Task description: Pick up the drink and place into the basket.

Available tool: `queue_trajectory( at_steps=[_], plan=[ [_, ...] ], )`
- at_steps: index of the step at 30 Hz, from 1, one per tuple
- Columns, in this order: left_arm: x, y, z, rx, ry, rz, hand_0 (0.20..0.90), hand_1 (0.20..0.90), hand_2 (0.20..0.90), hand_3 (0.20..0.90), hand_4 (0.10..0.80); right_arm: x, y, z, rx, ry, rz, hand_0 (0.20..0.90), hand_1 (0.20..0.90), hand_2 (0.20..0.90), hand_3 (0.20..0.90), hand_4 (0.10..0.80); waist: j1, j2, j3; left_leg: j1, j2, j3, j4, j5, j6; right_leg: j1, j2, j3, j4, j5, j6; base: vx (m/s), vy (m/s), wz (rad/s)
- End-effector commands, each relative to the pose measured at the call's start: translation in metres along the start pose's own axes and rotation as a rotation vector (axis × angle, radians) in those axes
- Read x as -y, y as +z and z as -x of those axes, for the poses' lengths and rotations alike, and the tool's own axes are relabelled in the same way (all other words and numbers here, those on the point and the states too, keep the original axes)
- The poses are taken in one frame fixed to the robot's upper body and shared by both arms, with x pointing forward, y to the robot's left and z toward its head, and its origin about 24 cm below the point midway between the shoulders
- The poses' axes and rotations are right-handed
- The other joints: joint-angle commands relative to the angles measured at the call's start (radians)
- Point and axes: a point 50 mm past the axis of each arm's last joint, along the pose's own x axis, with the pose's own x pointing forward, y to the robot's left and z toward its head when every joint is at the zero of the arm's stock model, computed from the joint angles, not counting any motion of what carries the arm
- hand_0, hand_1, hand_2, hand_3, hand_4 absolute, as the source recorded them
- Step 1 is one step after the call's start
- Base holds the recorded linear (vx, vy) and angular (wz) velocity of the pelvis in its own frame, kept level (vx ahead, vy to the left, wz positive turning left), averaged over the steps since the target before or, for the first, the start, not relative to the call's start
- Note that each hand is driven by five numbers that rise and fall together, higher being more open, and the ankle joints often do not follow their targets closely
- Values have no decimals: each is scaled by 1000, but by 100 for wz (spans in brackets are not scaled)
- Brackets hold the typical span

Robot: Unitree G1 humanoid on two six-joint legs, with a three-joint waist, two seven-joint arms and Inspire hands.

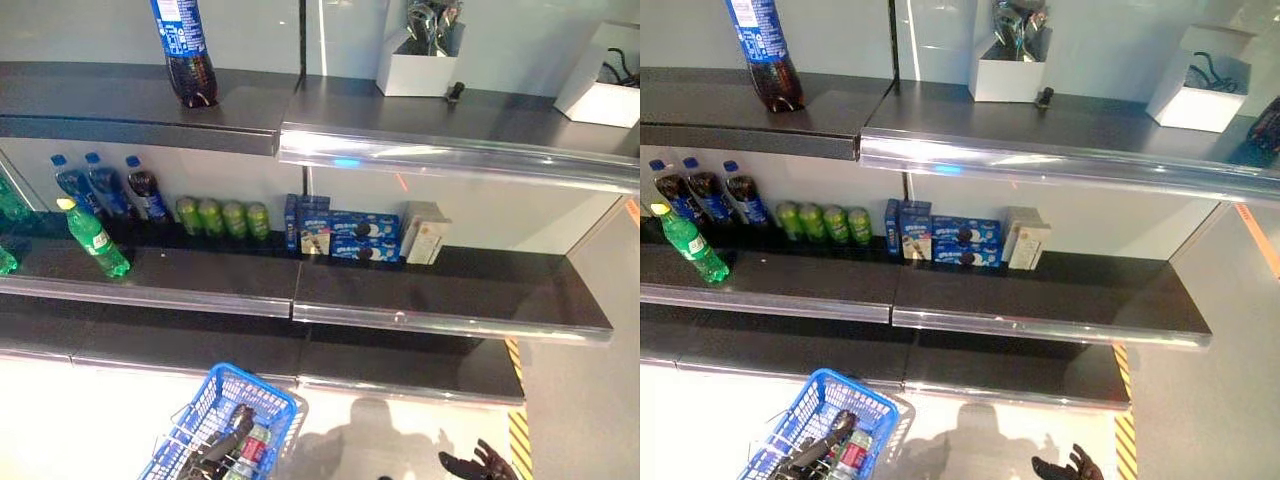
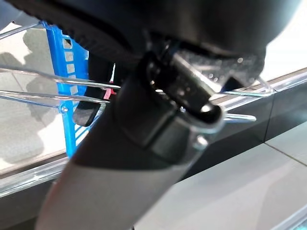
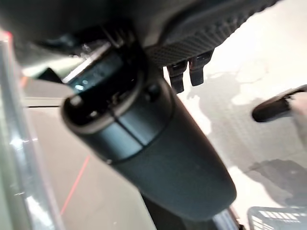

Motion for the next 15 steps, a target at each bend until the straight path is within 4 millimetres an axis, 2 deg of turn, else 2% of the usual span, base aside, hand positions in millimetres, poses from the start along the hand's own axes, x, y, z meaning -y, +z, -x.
queue_trajectory(
  at_steps=[1,5,15],
  plan=[
    [7,58,-2,222,-117,-149,300,300,300,200,100,10,44,-13,110,-25,15,900,900,900,900,800,35,56,-4,65,-30,20,7,-90,3,23,30,-55,17,-1,3,6,-1,-5],
    [8,48,-4,164,-126,-185,300,300,300,200,100,10,30,-12,6,-2,75,900,900,900,900,800,42,56,-1,64,-30,10,7,-90,4,22,30,-59,24,-6,1,1,0,-1],
    [-2,26,-2,51,-101,-250,300,300,300,200,100,0,14,-10,-95,67,130,900,900,900,900,800,56,56,7,58,-30,-1,7,-86,8,16,27,-67,33,-8,0,0,0,0]
  ],
)
